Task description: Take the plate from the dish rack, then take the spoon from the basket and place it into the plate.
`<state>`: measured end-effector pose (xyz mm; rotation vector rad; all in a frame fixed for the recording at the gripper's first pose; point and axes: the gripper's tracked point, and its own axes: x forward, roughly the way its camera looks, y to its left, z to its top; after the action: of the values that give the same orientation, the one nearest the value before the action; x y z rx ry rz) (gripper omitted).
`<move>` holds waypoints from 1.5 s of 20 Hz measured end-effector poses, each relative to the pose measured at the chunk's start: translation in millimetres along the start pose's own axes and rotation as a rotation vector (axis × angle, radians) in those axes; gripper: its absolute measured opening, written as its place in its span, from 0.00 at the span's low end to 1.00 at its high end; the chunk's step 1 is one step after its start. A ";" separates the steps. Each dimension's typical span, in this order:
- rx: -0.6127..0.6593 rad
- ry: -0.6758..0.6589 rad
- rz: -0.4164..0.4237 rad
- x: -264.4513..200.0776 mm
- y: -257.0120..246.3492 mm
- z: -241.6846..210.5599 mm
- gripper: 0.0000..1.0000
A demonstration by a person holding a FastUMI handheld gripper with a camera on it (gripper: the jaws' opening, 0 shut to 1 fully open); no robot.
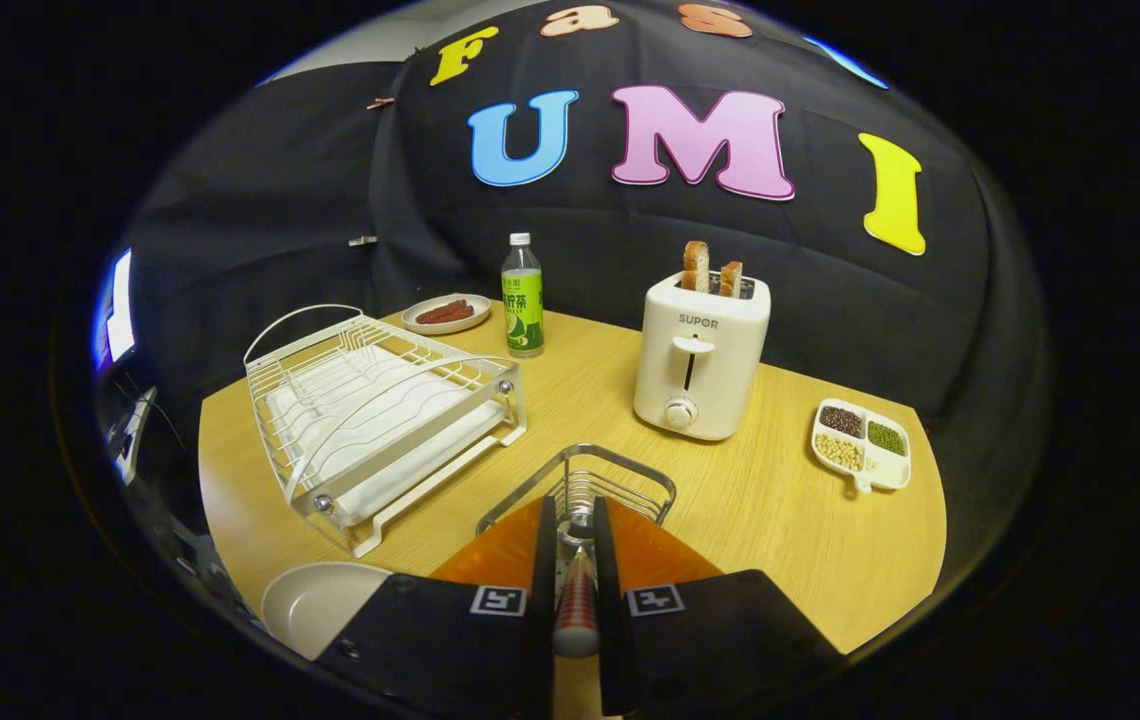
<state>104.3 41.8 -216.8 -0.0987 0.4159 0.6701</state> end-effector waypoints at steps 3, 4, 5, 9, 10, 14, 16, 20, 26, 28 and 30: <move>0.006 -0.032 0.002 -12.4 -0.7 22.2 0.22; 0.001 -0.047 0.007 -18.1 -0.3 30.3 0.21; -0.006 -0.061 0.016 -26.1 1.7 40.3 0.21; -0.002 -0.099 0.061 -58.0 10.0 70.3 0.21; -0.008 -0.113 0.079 -67.6 14.2 78.1 0.21; 0.000 -0.129 0.156 -97.5 36.6 92.7 0.21; -0.001 -0.121 0.194 -108.2 49.4 87.9 0.21; -0.010 -0.084 0.288 -116.9 86.8 63.4 0.21; -0.047 0.024 0.413 -109.1 135.7 9.3 0.21; -0.072 0.050 0.431 -105.5 143.4 -6.0 0.21; -0.103 0.078 0.436 -100.5 147.3 -21.5 0.22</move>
<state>-65.3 93.8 -189.4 -0.1334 0.4837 1.1203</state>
